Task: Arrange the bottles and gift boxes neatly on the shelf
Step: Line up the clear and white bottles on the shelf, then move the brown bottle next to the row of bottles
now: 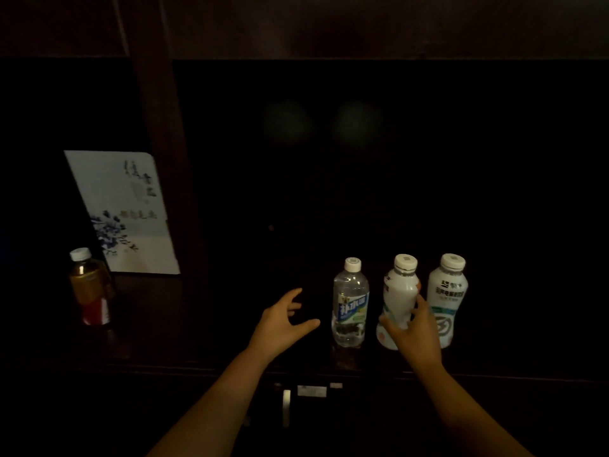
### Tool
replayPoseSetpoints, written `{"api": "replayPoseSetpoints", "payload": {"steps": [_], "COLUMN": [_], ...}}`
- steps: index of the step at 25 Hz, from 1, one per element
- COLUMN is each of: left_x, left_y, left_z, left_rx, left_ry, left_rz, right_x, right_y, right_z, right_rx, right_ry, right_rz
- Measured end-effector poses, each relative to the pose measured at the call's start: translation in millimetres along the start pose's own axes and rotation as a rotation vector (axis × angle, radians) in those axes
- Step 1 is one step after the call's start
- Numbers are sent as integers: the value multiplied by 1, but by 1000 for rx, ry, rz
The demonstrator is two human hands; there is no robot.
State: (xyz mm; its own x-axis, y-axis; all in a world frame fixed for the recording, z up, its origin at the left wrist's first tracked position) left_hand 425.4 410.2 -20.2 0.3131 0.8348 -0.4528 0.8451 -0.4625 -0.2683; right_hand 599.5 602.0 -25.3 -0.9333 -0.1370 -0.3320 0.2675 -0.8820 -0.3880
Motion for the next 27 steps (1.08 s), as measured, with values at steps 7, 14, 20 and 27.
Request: {"api": "replayPoseSetpoints", "payload": {"steps": [7,14,20,27], "left_x": [-114,-258,-349,-407], "left_y": [17,24,21,-21], "left_z": [48,110,152,201], "left_rx": [67,88,69,-57], "left_ry": [-78,-231,-337,-258], "left_rz": [76,159,13,-145], "right_x": [54,143,214,318], "right_y": [82,184,230,225], "right_z": [56,148,208,246], "right_rx": [-21,-153,-216,-256], "right_ry": [166,235,250,205], "right_rz": [184,489,536,575]}}
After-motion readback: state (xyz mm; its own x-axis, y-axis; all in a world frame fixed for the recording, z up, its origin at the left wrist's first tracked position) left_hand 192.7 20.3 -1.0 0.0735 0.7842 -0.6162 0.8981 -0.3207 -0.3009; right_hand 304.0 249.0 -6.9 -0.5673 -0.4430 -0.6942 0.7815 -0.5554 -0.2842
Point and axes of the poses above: each hand's wrist, its own y-axis away from the middle knuckle, its own x-axis out of the palm, z = x × y, the point moved 3 cm from there along -y, towards the middle knuckle, and after that the axes turned 14 degrees about -z, right-handed, at the moved point
